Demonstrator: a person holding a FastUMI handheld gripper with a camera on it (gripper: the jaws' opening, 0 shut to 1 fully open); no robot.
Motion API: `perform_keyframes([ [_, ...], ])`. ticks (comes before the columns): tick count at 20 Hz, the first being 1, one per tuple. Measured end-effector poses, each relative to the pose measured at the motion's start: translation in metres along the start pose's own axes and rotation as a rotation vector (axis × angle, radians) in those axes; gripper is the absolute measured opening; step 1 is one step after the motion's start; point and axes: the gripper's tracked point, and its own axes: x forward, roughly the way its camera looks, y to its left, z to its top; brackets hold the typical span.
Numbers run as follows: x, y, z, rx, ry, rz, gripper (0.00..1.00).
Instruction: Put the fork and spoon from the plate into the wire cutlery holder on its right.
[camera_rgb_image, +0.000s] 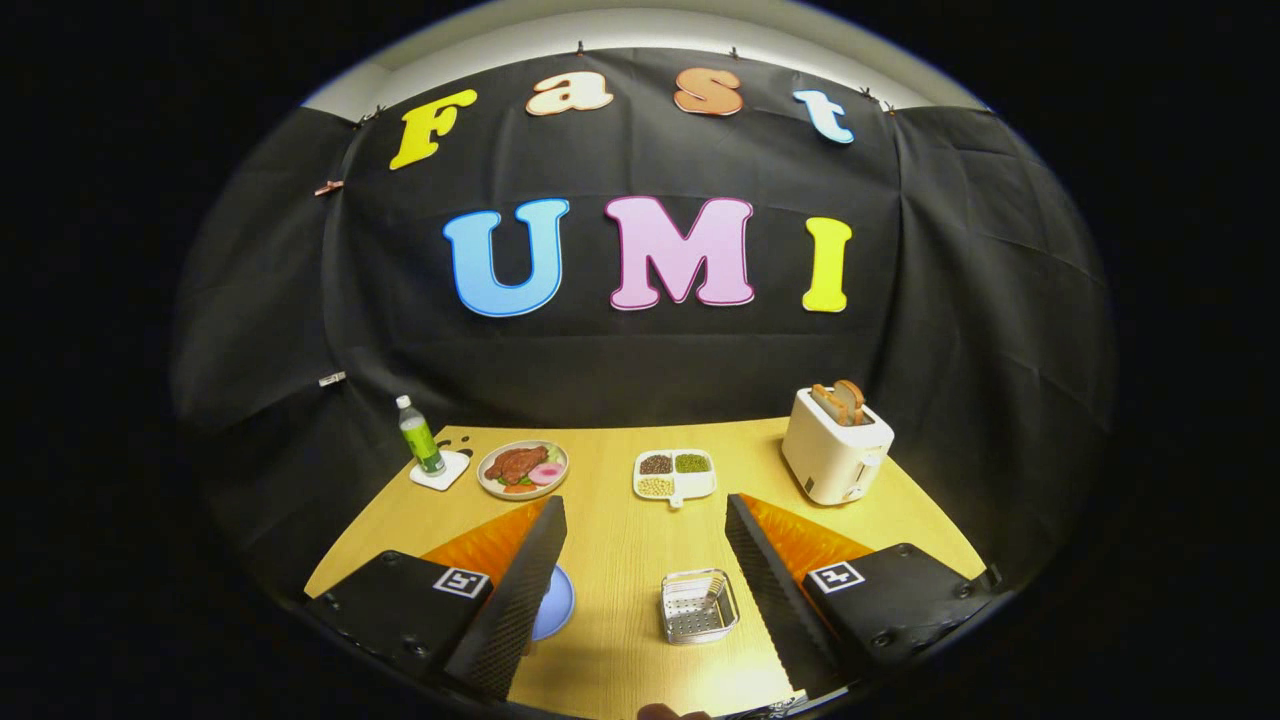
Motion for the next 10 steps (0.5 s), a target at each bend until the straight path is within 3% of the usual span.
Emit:
perform_keyframes([
  [10, 0.039, 0.084, -0.079, -0.021, 0.263, 0.198, 1.00],
])
